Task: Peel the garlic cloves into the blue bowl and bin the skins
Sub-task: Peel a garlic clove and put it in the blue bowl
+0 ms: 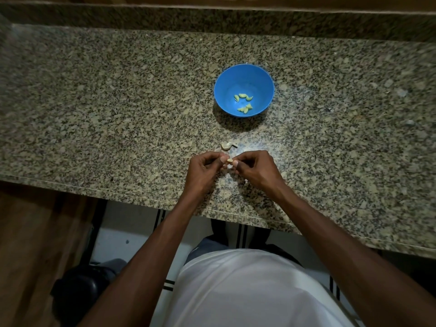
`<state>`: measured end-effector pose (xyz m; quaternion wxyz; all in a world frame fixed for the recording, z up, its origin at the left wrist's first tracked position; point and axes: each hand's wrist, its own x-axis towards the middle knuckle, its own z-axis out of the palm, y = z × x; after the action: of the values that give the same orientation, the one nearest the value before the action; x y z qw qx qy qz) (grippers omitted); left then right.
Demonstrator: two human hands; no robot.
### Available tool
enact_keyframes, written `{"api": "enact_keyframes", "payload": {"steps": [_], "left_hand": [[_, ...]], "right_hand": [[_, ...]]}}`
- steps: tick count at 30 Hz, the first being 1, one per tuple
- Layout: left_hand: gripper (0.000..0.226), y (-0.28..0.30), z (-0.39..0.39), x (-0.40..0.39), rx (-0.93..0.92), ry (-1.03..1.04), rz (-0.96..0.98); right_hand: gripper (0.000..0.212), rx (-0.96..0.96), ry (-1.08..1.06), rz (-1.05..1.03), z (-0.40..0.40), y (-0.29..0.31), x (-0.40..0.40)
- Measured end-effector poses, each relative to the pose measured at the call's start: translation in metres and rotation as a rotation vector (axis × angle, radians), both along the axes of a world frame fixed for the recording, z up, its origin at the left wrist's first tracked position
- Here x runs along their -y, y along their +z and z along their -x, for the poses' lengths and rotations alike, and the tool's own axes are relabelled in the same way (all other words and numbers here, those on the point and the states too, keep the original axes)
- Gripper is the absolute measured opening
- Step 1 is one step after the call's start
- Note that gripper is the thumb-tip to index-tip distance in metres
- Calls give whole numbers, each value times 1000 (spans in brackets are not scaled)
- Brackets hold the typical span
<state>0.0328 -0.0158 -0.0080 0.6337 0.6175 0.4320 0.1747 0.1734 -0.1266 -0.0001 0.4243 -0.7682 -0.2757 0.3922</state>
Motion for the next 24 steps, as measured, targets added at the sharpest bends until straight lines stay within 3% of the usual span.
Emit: {"api": "enact_keyframes", "payload": {"steps": [11, 17, 24], "left_hand": [[12, -1, 2, -1, 30, -51, 91], [10, -5, 9, -3, -28, -100, 2], [23, -1, 16, -2, -54, -92, -72]], "right_hand": [[10, -211, -44, -34, -4, -6, 2], [7, -221, 2, -36, -5, -15, 6], [12, -313, -17, -22, 0, -14, 4]]}}
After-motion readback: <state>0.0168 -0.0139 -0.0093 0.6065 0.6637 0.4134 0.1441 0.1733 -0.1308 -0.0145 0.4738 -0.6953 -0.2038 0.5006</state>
